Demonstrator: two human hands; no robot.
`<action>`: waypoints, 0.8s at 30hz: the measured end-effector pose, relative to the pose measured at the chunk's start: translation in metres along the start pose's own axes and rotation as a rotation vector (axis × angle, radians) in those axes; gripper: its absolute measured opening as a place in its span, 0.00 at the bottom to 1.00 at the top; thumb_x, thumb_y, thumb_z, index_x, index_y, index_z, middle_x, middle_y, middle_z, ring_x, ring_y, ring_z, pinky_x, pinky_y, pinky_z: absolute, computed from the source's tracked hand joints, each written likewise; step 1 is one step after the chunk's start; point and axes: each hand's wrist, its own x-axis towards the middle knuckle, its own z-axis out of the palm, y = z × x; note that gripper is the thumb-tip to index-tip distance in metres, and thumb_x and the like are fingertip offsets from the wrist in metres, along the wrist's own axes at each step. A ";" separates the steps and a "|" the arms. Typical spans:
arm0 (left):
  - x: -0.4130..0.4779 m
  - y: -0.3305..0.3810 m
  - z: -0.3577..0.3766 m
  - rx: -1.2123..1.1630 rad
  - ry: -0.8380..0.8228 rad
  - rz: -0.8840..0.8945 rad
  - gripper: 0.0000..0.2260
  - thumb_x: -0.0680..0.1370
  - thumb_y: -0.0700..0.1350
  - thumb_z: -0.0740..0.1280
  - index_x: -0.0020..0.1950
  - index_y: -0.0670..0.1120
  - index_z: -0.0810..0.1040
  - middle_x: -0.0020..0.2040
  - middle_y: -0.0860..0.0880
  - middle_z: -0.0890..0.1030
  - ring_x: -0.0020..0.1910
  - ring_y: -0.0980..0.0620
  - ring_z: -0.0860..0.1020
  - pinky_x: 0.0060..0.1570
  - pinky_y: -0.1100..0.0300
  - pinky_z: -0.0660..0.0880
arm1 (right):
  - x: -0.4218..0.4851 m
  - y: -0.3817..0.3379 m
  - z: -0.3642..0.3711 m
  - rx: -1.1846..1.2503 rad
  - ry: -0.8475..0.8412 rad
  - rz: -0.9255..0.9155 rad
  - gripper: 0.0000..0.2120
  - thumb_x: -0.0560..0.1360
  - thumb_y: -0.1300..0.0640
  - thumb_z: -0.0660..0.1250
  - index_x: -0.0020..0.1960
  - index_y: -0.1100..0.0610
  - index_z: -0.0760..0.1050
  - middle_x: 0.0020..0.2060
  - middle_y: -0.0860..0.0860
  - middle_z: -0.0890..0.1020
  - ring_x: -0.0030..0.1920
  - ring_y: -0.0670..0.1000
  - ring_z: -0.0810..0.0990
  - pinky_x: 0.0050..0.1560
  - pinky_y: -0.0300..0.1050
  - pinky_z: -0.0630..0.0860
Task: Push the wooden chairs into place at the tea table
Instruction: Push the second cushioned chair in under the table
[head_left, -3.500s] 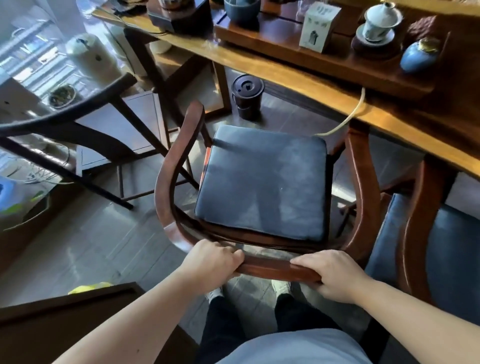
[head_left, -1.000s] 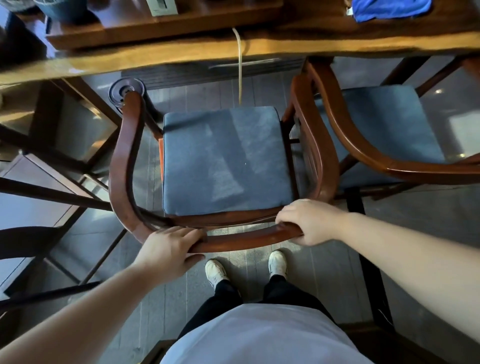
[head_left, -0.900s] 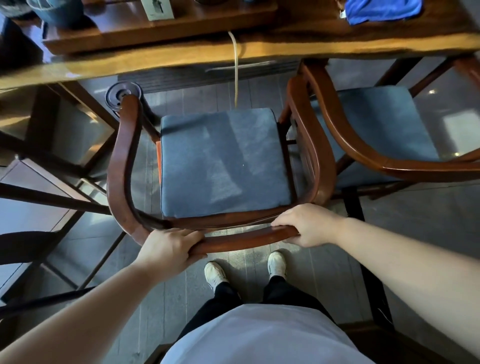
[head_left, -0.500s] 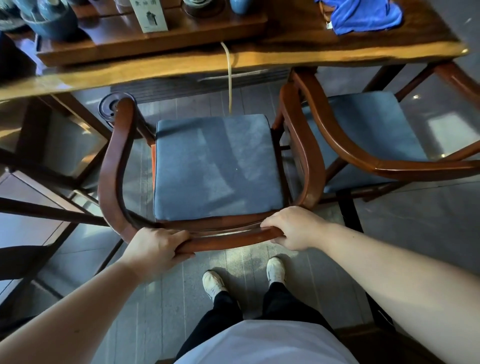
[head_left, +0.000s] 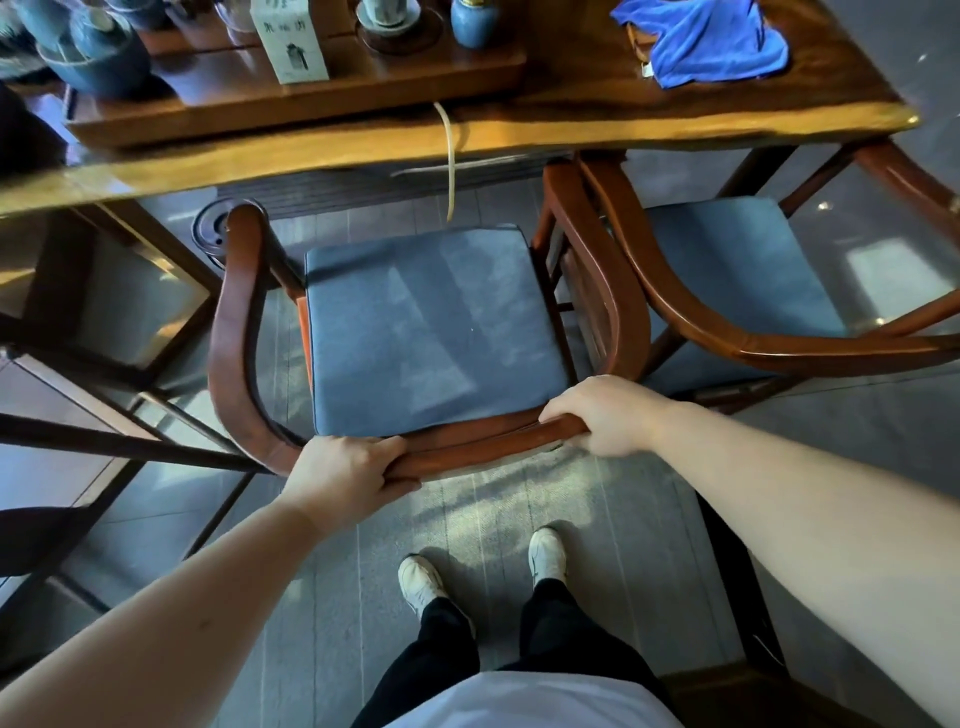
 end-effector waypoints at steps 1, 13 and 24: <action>0.000 -0.004 -0.001 -0.004 0.003 0.002 0.16 0.67 0.61 0.70 0.38 0.48 0.77 0.27 0.54 0.77 0.23 0.49 0.75 0.23 0.64 0.64 | 0.001 -0.002 0.000 0.006 0.003 -0.007 0.21 0.73 0.56 0.71 0.65 0.48 0.75 0.59 0.49 0.82 0.60 0.53 0.77 0.60 0.50 0.74; 0.000 -0.038 -0.001 -0.055 -0.060 -0.112 0.16 0.66 0.61 0.69 0.43 0.50 0.78 0.30 0.51 0.80 0.27 0.45 0.78 0.25 0.57 0.74 | 0.025 -0.017 -0.005 0.027 -0.012 -0.067 0.17 0.75 0.53 0.71 0.63 0.47 0.76 0.55 0.48 0.83 0.55 0.52 0.79 0.52 0.46 0.73; 0.032 -0.015 -0.006 -0.078 -0.189 -0.217 0.15 0.70 0.61 0.70 0.50 0.52 0.77 0.41 0.53 0.82 0.41 0.46 0.80 0.34 0.56 0.72 | 0.029 0.011 -0.021 0.112 -0.029 0.089 0.15 0.71 0.53 0.70 0.53 0.38 0.75 0.42 0.43 0.84 0.40 0.45 0.83 0.40 0.54 0.83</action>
